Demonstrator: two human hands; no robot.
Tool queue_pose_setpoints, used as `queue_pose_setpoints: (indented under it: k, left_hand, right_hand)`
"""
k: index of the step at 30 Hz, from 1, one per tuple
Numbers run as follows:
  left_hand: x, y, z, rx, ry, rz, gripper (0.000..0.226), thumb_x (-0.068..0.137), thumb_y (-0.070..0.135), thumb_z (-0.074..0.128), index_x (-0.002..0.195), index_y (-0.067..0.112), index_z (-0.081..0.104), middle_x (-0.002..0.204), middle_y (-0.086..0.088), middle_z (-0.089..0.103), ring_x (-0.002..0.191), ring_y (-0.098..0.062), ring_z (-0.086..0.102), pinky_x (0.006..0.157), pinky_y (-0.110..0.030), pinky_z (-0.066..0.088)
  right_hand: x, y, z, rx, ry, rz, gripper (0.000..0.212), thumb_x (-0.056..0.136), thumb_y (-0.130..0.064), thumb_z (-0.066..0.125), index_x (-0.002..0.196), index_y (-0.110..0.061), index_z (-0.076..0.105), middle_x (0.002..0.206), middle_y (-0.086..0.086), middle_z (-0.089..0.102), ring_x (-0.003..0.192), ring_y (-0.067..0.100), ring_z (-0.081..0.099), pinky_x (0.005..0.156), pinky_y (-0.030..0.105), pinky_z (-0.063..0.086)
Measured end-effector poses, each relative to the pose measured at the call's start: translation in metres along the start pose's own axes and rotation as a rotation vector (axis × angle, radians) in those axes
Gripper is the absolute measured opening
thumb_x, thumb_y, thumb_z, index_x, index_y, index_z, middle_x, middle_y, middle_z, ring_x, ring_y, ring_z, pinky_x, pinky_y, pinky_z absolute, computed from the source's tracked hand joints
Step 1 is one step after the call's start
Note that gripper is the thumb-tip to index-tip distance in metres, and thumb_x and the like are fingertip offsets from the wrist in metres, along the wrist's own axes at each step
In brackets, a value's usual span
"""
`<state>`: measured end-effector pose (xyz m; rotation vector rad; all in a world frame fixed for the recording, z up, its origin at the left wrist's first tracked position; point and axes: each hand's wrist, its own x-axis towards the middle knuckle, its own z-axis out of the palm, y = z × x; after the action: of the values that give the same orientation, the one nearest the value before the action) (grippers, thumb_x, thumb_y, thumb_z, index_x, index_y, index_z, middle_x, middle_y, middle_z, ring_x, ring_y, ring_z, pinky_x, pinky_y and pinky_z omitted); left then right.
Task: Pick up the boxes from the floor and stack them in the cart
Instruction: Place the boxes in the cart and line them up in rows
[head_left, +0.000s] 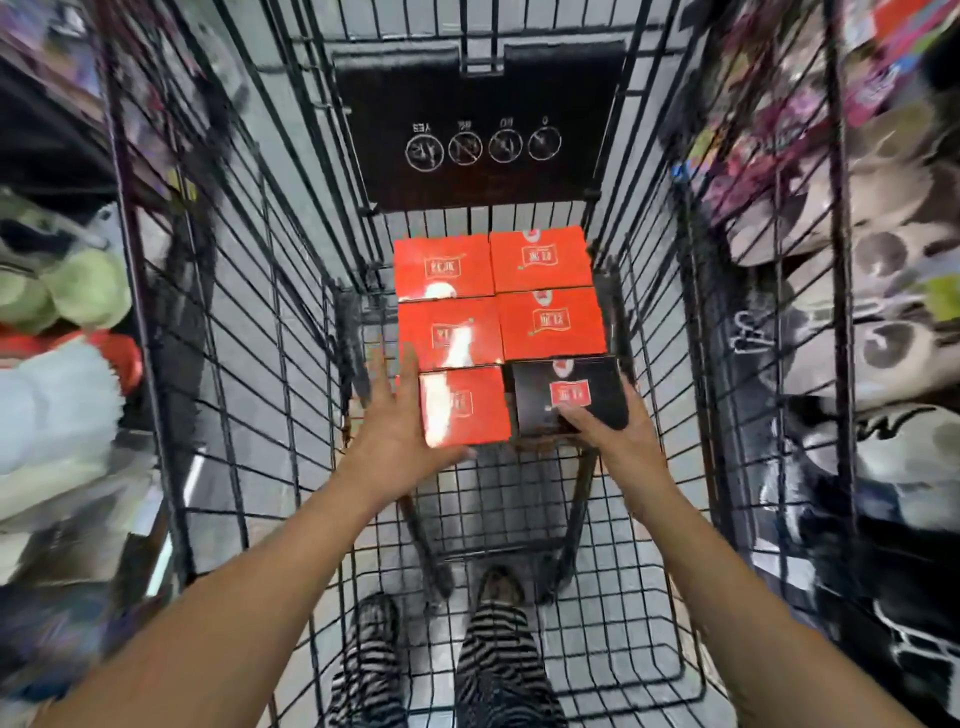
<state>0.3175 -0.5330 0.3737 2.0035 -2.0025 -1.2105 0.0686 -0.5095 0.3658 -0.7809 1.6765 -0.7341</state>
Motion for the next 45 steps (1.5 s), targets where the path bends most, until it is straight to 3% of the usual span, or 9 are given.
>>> queue_pose_setpoints:
  k: [4, 10, 14, 19, 22, 27, 32, 38, 45]
  left_hand:
    - [0.006, -0.007, 0.011, -0.292, -0.057, -0.076, 0.142, 0.049, 0.065, 0.078, 0.14, 0.049, -0.03, 0.152, -0.005, 0.031, 0.139, -0.024, 0.033, 0.11, -0.046, 0.036]
    - [0.007, -0.009, 0.011, -0.404, -0.014, -0.047, 0.139, 0.057, 0.043, 0.087, 0.143, 0.049, -0.021, 0.148, 0.012, 0.035, 0.133, -0.011, 0.039, 0.109, -0.04, 0.039]
    - [0.005, -0.005, 0.008, -0.4, 0.029, -0.008, 0.131, 0.059, 0.04, 0.088, 0.136, 0.064, -0.014, 0.14, 0.015, 0.043, 0.128, -0.008, 0.045, 0.107, -0.036, 0.041]
    - [0.006, -0.003, 0.009, -0.394, 0.099, 0.022, 0.118, 0.062, 0.028, 0.09, 0.11, 0.084, -0.003, 0.125, 0.017, 0.053, 0.116, -0.001, 0.052, 0.09, -0.012, 0.043]
    - [0.009, -0.004, 0.01, -0.378, 0.077, -0.01, 0.116, 0.058, 0.037, 0.089, 0.122, 0.077, 0.0, 0.13, 0.013, 0.051, 0.121, -0.01, 0.05, 0.1, -0.033, 0.046]
    - [0.009, -0.001, 0.006, -0.245, 0.003, -0.064, 0.128, 0.048, 0.07, 0.078, 0.147, 0.037, 0.003, 0.15, -0.007, 0.03, 0.14, -0.028, 0.028, 0.108, -0.052, 0.036]
    - [-0.011, 0.024, -0.014, -0.031, -0.002, -0.079, 0.105, 0.074, 0.067, 0.061, 0.15, 0.017, 0.008, 0.149, -0.024, 0.024, 0.14, -0.039, 0.024, 0.112, -0.052, 0.028]
    - [-0.072, 0.076, -0.055, 0.349, -0.146, 0.133, 0.087, 0.092, 0.058, 0.046, 0.153, 0.009, 0.007, 0.158, -0.021, 0.009, 0.144, -0.04, 0.012, 0.117, -0.05, 0.015]
    - [-0.201, 0.166, -0.062, 0.917, -0.167, 0.778, 0.082, 0.091, 0.058, 0.042, 0.15, 0.009, 0.015, 0.155, -0.025, 0.016, 0.141, -0.042, 0.017, 0.115, -0.051, 0.017]
  right_hand:
    - [0.013, 0.0, 0.004, -0.039, 0.011, -0.016, 0.105, 0.047, -0.068, 0.084, 0.136, -0.025, 0.048, 0.129, -0.001, 0.061, 0.118, 0.016, 0.058, 0.102, 0.045, 0.048]
    - [0.014, 0.0, 0.006, -0.023, 0.004, -0.086, 0.065, 0.075, -0.025, 0.081, 0.132, -0.022, 0.051, 0.113, -0.012, 0.066, 0.101, -0.001, 0.064, 0.087, 0.022, 0.052]
    - [0.017, -0.001, 0.004, -0.073, -0.001, -0.114, 0.086, 0.069, -0.038, 0.084, 0.143, -0.035, 0.039, 0.135, -0.013, 0.055, 0.123, 0.005, 0.052, 0.103, 0.029, 0.044]
    - [0.03, -0.01, -0.002, -0.224, -0.018, -0.146, 0.104, 0.059, -0.053, 0.085, 0.144, -0.054, 0.024, 0.148, -0.02, 0.039, 0.136, 0.006, 0.038, 0.109, 0.034, 0.036]
    - [0.029, -0.01, 0.0, -0.249, -0.033, -0.133, 0.103, 0.068, -0.048, 0.082, 0.147, -0.052, 0.016, 0.152, -0.019, 0.034, 0.138, 0.009, 0.035, 0.109, 0.033, 0.034]
    - [0.016, -0.021, -0.002, -0.253, 0.034, -0.072, 0.108, 0.071, -0.053, 0.077, 0.154, -0.028, 0.013, 0.154, -0.004, 0.035, 0.139, 0.016, 0.037, 0.113, 0.035, 0.033]
    - [-0.04, -0.047, 0.005, -0.256, 0.108, -0.089, 0.102, 0.072, -0.063, 0.07, 0.152, -0.026, 0.018, 0.145, -0.002, 0.047, 0.128, 0.018, 0.049, 0.108, 0.034, 0.038]
    - [-0.167, -0.069, 0.013, -0.445, 0.264, -0.078, 0.087, 0.084, -0.056, 0.063, 0.151, -0.018, 0.021, 0.145, 0.01, 0.045, 0.131, 0.028, 0.045, 0.107, 0.041, 0.039]
    - [-0.337, -0.035, 0.01, -0.676, 0.576, 0.011, 0.09, 0.078, -0.067, 0.03, 0.141, -0.004, 0.042, 0.132, 0.023, 0.053, 0.123, 0.042, 0.048, 0.101, 0.054, 0.04]
